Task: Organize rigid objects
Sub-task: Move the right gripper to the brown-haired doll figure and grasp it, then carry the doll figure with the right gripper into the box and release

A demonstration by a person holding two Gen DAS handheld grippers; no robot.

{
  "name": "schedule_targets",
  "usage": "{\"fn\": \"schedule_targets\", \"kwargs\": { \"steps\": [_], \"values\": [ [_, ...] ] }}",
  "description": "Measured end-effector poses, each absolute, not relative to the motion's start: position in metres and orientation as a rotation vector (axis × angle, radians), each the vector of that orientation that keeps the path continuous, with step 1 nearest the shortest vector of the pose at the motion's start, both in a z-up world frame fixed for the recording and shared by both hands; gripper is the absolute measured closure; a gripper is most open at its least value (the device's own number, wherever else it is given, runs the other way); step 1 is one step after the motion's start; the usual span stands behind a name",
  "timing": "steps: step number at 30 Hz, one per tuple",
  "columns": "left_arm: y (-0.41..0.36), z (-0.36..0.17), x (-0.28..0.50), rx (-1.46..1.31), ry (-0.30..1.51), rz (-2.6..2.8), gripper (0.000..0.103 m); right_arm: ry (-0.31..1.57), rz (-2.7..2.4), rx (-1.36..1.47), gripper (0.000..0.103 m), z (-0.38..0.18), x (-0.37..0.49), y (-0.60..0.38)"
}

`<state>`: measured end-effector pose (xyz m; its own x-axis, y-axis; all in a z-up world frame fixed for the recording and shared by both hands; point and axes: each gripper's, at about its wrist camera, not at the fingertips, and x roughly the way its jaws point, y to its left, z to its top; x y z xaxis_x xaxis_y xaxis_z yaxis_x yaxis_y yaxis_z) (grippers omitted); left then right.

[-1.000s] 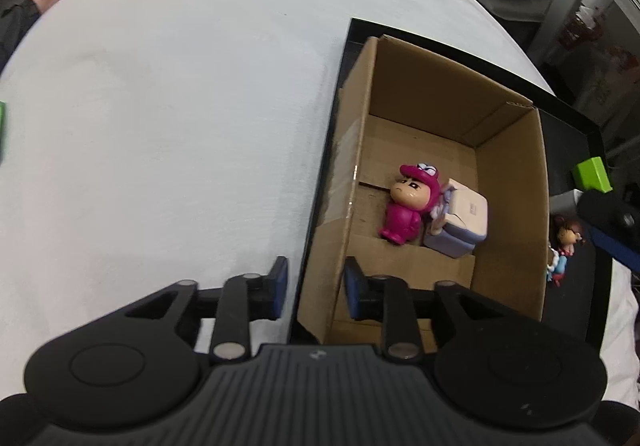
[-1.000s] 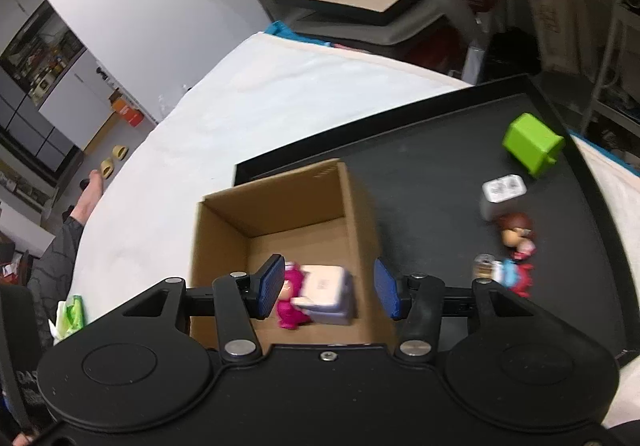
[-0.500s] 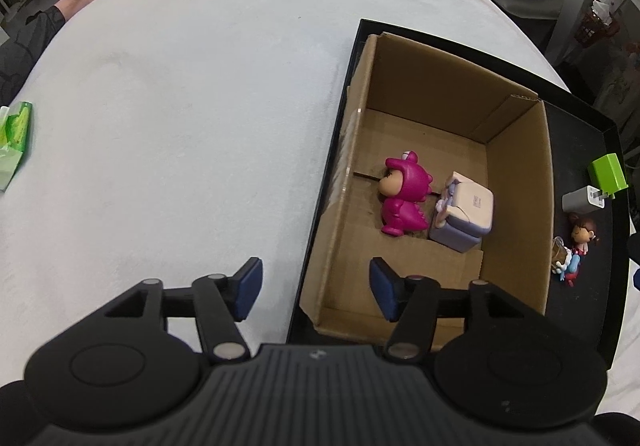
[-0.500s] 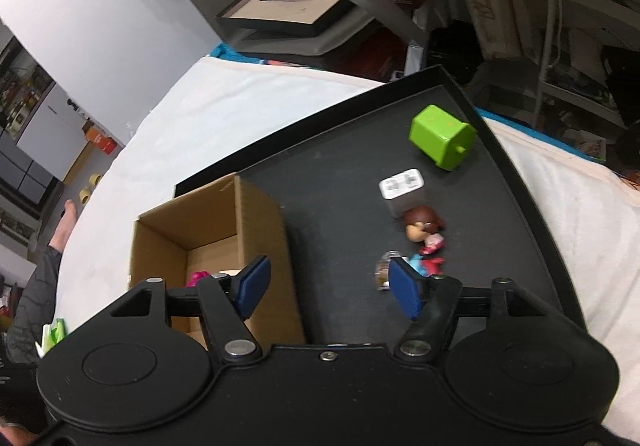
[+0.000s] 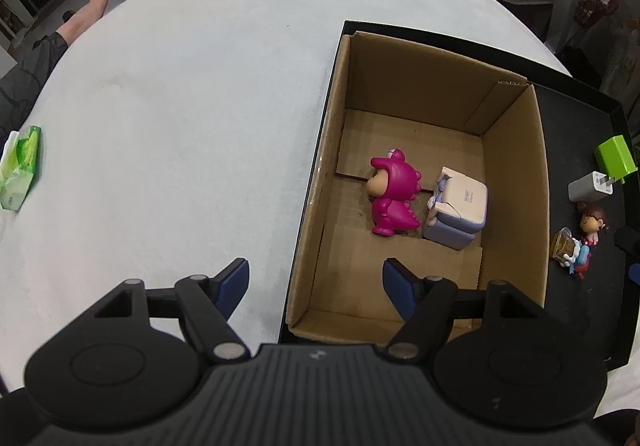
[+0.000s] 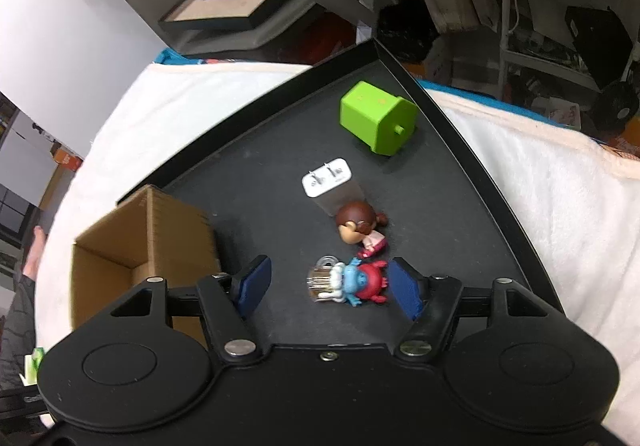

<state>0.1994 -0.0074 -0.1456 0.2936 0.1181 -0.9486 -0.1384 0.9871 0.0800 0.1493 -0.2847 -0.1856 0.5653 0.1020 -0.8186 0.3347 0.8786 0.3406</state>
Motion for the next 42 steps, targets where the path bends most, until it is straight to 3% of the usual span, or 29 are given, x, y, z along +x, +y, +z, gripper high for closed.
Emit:
{"fn": "schedule_targets", "kwargs": {
  "steps": [21,23,25,26,42],
  "values": [
    [-0.012,-0.159,0.22,0.049,1.295,0.222,0.031,0.952,-0.202,0.373,0.039,-0.225,0.193,-0.288],
    [-0.012,-0.159,0.221,0.05,1.298,0.221,0.031,0.961,-0.196,0.346,0.047,-0.229,0.196,-0.285],
    [-0.012,-0.16,0.222,0.051,1.305,0.221,0.031,0.98,-0.184,0.312,0.068,-0.233,0.199,-0.279],
    [-0.012,-0.16,0.222,0.053,1.305,0.221,0.031,0.973,-0.187,0.304,0.071,-0.231,0.198,-0.278],
    [0.006,-0.151,0.212,-0.037,1.269,0.186,0.031,0.926,-0.125,0.377,0.072,-0.187,0.175,-0.273]
  ]
}}
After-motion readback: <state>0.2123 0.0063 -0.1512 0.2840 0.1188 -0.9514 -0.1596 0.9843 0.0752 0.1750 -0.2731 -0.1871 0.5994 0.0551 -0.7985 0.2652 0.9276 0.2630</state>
